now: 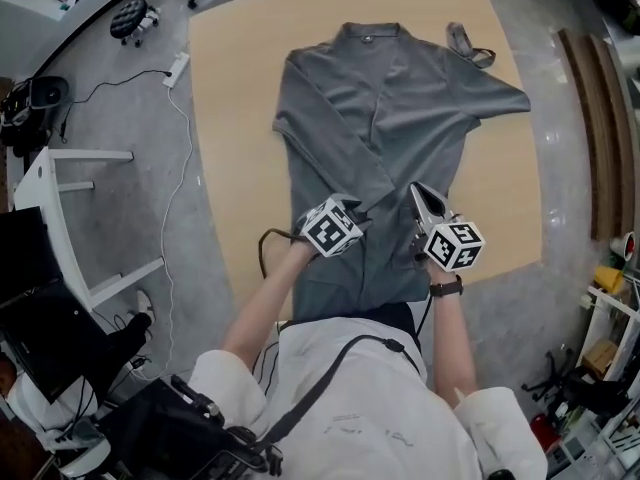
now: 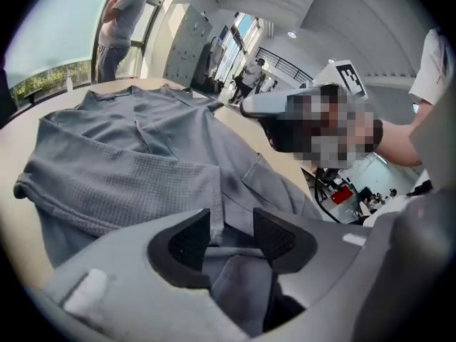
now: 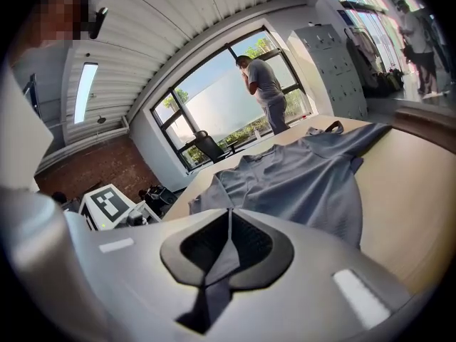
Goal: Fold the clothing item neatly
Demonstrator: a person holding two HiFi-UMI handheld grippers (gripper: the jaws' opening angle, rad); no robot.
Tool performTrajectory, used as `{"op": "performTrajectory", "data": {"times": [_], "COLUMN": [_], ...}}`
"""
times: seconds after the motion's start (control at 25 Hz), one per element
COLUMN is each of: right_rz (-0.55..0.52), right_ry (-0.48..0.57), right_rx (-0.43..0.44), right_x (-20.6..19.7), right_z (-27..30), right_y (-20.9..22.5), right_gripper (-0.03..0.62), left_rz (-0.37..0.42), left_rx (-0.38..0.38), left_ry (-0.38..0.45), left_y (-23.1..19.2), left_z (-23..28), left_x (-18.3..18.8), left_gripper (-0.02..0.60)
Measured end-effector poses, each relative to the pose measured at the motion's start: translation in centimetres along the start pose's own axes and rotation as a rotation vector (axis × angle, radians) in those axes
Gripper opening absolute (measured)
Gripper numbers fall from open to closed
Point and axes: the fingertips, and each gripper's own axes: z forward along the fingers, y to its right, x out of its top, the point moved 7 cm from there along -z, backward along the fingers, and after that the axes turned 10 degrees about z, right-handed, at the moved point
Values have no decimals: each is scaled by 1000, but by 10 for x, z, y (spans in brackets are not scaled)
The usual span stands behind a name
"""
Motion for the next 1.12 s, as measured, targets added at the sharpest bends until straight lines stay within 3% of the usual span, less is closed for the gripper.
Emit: {"op": "performTrajectory", "data": {"times": [0.24,0.4,0.64,0.88,1.12], "right_rz": [19,34,28,-4,-93], "right_ry": [50,109,133,146,69], "right_rx": [-32,-66,-157,-252,-349], "right_x": [13,33,49,93,144], "right_z": [-14,-34,-59,-79,-85], "right_y": [21,49,113,194,278], "right_gripper": [12,15,15,15,48], "left_rz": [-37,-84,6,35,38], "left_rx": [113,129,87,104,63], "left_ry": [131,207,191,213,206], "left_y": [-5,-8,-2,0,-1], "left_z": [-24,-14,18,61,99], "left_x": [36,78,137,195,231], "left_gripper": [196,193,183,3,2]}}
